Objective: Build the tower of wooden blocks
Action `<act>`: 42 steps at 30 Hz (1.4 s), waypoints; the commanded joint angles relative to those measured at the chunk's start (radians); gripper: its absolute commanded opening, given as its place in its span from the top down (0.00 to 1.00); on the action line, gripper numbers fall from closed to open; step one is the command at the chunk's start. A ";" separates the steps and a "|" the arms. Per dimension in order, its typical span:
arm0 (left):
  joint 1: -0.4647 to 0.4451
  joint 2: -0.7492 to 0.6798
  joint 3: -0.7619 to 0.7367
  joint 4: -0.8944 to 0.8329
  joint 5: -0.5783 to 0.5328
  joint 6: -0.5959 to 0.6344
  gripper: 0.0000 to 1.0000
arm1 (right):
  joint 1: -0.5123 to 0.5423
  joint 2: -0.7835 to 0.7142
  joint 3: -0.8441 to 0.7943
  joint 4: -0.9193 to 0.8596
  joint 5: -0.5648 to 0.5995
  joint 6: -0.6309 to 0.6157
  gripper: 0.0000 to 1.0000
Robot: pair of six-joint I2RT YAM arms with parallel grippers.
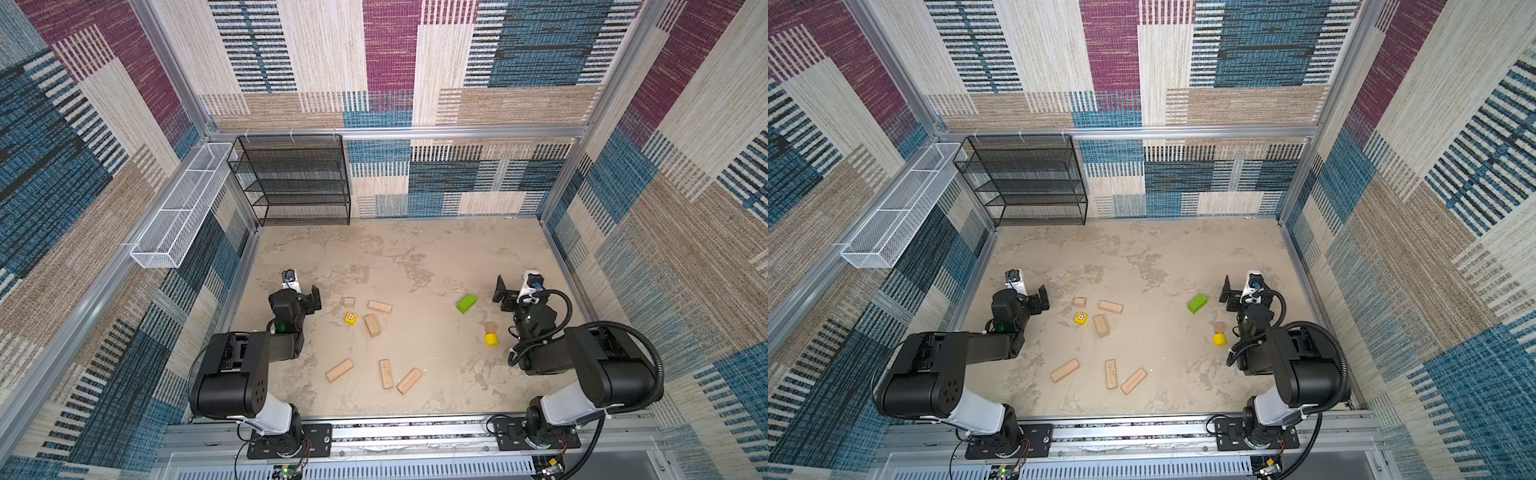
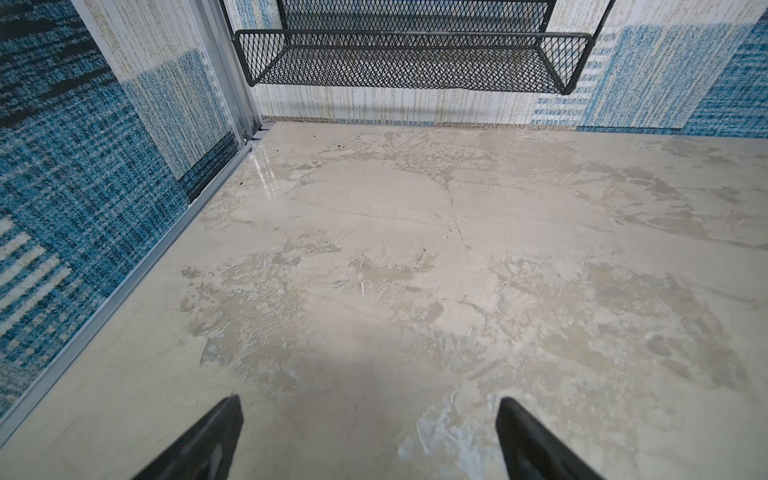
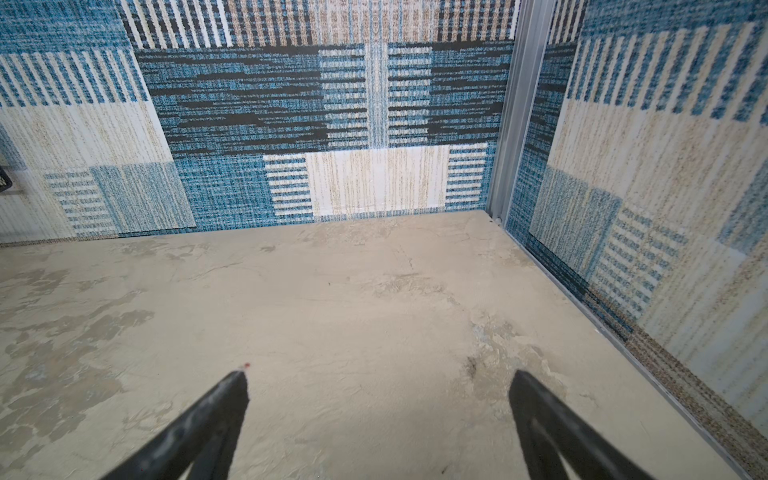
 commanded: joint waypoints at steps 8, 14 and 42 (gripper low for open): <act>0.001 -0.005 -0.001 0.026 -0.009 -0.013 0.01 | 0.001 -0.003 0.003 0.008 0.006 0.006 0.00; 0.001 -0.006 -0.001 0.025 -0.010 -0.013 0.01 | 0.002 -0.002 0.003 0.008 0.006 0.007 0.00; -0.045 -0.201 1.049 -1.511 0.197 -0.138 0.00 | 0.008 -0.450 0.693 -1.356 -0.331 0.221 0.11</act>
